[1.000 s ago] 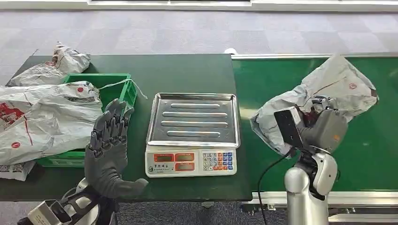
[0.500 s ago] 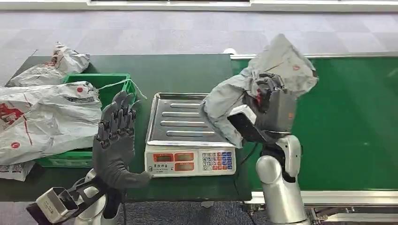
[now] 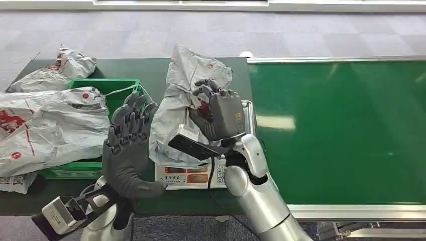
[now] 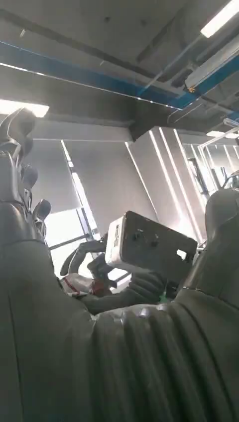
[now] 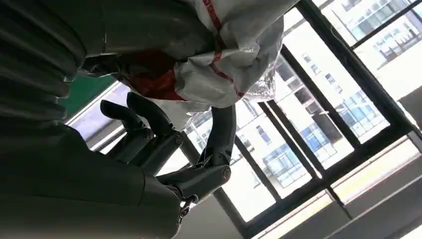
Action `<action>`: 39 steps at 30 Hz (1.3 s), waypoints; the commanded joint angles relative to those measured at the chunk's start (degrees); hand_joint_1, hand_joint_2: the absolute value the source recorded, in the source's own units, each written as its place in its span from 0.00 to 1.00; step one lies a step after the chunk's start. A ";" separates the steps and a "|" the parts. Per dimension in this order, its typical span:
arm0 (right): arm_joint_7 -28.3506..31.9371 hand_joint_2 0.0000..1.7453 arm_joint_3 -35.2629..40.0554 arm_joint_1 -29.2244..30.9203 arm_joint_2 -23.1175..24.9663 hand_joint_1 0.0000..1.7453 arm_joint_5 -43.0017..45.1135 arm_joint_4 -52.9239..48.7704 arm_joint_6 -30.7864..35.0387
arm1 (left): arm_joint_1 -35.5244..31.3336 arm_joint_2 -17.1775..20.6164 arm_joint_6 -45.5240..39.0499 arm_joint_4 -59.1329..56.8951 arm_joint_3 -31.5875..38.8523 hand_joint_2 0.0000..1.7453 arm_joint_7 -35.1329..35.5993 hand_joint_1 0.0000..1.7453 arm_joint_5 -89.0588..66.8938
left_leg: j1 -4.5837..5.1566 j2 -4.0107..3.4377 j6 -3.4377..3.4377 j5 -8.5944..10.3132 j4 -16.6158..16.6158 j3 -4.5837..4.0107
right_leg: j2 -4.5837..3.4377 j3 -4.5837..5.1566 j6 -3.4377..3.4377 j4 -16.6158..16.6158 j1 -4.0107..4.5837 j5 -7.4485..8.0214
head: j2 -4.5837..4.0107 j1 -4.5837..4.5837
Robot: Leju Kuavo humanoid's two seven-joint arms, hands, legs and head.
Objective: Moved the parcel from conveyor to table for the left to box.
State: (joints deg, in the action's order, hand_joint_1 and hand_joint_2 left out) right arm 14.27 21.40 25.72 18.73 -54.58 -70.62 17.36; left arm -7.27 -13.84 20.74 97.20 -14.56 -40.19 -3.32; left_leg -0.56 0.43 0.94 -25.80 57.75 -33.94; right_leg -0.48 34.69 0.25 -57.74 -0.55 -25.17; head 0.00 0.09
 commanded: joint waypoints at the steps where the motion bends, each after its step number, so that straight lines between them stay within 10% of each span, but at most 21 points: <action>1: -2.27 1.00 1.29 4.25 -1.33 0.00 -1.07 9.76 3.04 | -0.21 3.28 -1.30 -1.48 -1.88 1.00 0.19 0.00 -0.16 | 0.01 -0.09 -0.02 0.01 -0.10 0.14 | -0.03 -0.11 -0.01 0.08 0.00 0.03 | 0.00 0.00; 2: -2.37 0.00 1.14 4.37 -1.27 0.00 -1.20 10.07 3.49 | -0.11 3.26 -1.41 -1.47 -1.81 1.00 0.19 0.00 -0.24 | 0.01 -0.11 -0.02 0.03 -0.16 0.19 | -0.03 -0.15 -0.02 0.14 0.01 0.05 | 0.00 0.00; 16: -2.37 0.00 1.14 4.37 -1.27 0.00 -1.20 10.07 3.49 | -0.11 3.26 -1.41 -1.47 -1.81 1.00 0.19 0.00 -0.24 | 0.00 -0.08 -0.03 0.02 -0.12 0.15 | 0.00 -0.13 -0.01 0.12 0.03 0.03 | 0.00 0.00; 25: -8.26 0.00 0.53 2.60 -1.96 0.00 -14.19 7.57 16.85 | 0.36 2.23 -0.69 -2.39 -1.06 1.00 0.19 0.00 -0.96 | 0.01 -0.02 -0.03 0.03 -0.17 0.18 | 0.07 -0.17 -0.01 0.16 0.01 0.02 | 0.00 0.00; 31: -5.55 0.00 -0.44 -1.70 -2.24 0.00 -7.36 1.04 9.05 | -0.39 1.93 -0.83 -3.59 -0.72 1.00 0.19 0.00 -1.93 | 0.01 0.08 -0.04 0.03 -0.18 0.24 | 0.19 -0.23 0.00 0.18 0.02 -0.02 | 0.00 0.00; 33: 2.10 0.00 -3.11 -4.67 -2.78 0.00 -0.30 -8.56 21.98 | -0.93 0.93 -2.91 -4.31 0.09 1.00 0.39 0.00 -5.34 | -0.02 0.11 -0.03 0.03 -0.11 0.14 | 0.22 -0.16 -0.01 0.14 0.05 -0.02 | 0.00 0.02; 34: 10.70 1.00 -10.59 -8.16 1.27 0.00 -0.42 -18.09 22.64 | -1.44 0.22 -6.72 -5.09 0.29 1.00 3.26 0.00 -10.24 | -0.01 0.14 -0.02 0.03 -0.04 0.03 | 0.21 -0.03 0.00 0.05 0.03 -0.03 | 0.00 0.00; 39: 16.55 1.00 -13.85 -13.08 1.27 0.00 5.72 -29.78 22.64 | -3.05 -0.67 -11.99 -9.21 -0.43 1.00 5.49 0.00 -15.63 | 0.03 0.48 -0.06 0.02 -0.04 0.01 | 0.55 -0.10 0.02 0.07 -0.01 -0.13 | 0.00 -0.02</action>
State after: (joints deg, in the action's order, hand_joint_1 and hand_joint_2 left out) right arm 26.66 17.35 18.88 19.26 -51.92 -80.78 39.80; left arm -6.80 -13.77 12.49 95.45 -14.60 -35.90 -15.51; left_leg -0.55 0.52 0.95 -25.81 57.78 -33.99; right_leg -0.39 34.78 0.28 -57.74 -0.55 -25.20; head 0.00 0.07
